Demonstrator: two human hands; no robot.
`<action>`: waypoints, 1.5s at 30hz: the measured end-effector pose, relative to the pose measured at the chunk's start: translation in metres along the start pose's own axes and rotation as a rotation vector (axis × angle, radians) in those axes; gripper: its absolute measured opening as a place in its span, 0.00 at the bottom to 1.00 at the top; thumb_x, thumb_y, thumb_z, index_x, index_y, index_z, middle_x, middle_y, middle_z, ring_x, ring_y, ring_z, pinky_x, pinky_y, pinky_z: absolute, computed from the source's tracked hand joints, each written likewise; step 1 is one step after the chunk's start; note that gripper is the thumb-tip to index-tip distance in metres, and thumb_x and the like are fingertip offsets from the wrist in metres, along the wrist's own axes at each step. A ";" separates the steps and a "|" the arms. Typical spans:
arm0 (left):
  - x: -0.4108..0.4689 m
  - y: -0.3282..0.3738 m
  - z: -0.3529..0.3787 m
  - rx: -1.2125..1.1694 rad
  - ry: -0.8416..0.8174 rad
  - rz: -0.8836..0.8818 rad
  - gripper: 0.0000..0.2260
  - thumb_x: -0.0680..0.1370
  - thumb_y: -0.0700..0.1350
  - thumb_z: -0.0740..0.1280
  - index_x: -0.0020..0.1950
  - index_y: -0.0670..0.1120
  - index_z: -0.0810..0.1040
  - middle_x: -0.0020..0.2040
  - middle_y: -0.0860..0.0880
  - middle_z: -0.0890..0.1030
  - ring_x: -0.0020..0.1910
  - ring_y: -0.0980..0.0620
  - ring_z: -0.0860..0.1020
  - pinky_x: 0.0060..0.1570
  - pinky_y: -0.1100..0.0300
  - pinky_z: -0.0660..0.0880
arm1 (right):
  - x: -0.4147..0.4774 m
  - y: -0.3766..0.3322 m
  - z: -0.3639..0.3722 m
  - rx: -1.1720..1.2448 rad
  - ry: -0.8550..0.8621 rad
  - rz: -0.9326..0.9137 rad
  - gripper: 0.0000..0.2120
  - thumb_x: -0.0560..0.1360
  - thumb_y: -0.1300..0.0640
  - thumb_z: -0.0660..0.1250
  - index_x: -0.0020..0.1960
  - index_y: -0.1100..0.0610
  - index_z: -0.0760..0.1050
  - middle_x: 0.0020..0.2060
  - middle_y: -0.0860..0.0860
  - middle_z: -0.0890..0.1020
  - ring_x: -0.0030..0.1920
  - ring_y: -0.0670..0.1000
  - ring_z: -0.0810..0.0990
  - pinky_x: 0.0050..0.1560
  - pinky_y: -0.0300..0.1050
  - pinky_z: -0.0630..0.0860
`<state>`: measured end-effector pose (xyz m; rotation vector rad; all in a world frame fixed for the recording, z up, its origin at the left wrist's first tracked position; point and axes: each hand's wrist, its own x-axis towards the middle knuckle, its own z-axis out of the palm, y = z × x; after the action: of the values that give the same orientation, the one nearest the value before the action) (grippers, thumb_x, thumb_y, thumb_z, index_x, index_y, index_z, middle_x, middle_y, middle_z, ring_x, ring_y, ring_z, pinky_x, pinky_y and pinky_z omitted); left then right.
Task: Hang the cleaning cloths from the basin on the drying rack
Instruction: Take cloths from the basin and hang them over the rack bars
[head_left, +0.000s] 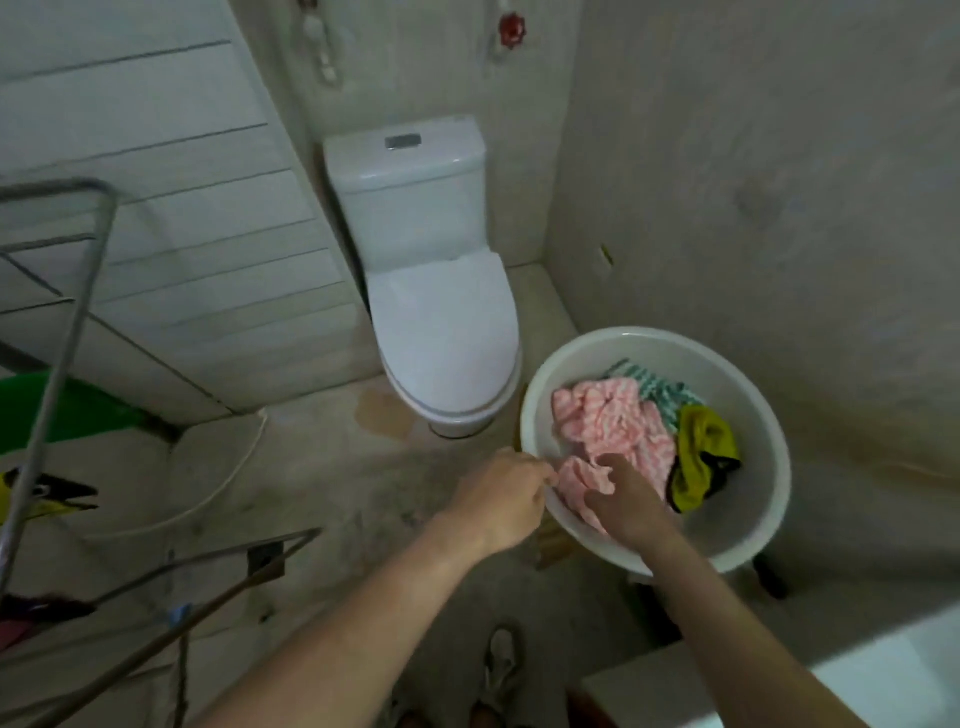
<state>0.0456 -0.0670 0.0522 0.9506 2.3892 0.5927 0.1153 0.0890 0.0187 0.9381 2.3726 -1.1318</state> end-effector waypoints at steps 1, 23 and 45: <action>0.008 0.005 0.009 0.047 -0.050 0.006 0.14 0.76 0.42 0.58 0.56 0.50 0.79 0.55 0.46 0.81 0.56 0.44 0.76 0.55 0.50 0.75 | 0.005 0.010 -0.001 -0.014 -0.016 0.041 0.24 0.76 0.51 0.65 0.69 0.58 0.66 0.65 0.59 0.75 0.64 0.60 0.73 0.57 0.47 0.68; 0.096 0.040 0.085 0.242 -0.169 -0.060 0.05 0.73 0.44 0.67 0.45 0.47 0.83 0.45 0.49 0.82 0.50 0.48 0.77 0.57 0.51 0.72 | 0.072 0.099 -0.036 -0.399 0.228 0.045 0.10 0.75 0.64 0.62 0.36 0.58 0.76 0.33 0.54 0.78 0.33 0.53 0.75 0.32 0.45 0.71; 0.053 0.067 -0.034 -1.348 0.298 -0.392 0.04 0.76 0.43 0.67 0.47 0.45 0.81 0.36 0.56 0.83 0.36 0.61 0.81 0.38 0.64 0.77 | 0.003 -0.010 -0.119 1.497 -0.047 -0.023 0.14 0.72 0.58 0.66 0.56 0.59 0.79 0.46 0.55 0.84 0.45 0.52 0.83 0.43 0.45 0.82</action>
<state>0.0255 0.0082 0.1011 -0.2048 1.6353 1.8602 0.1029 0.1790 0.0959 1.1418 1.1331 -2.8925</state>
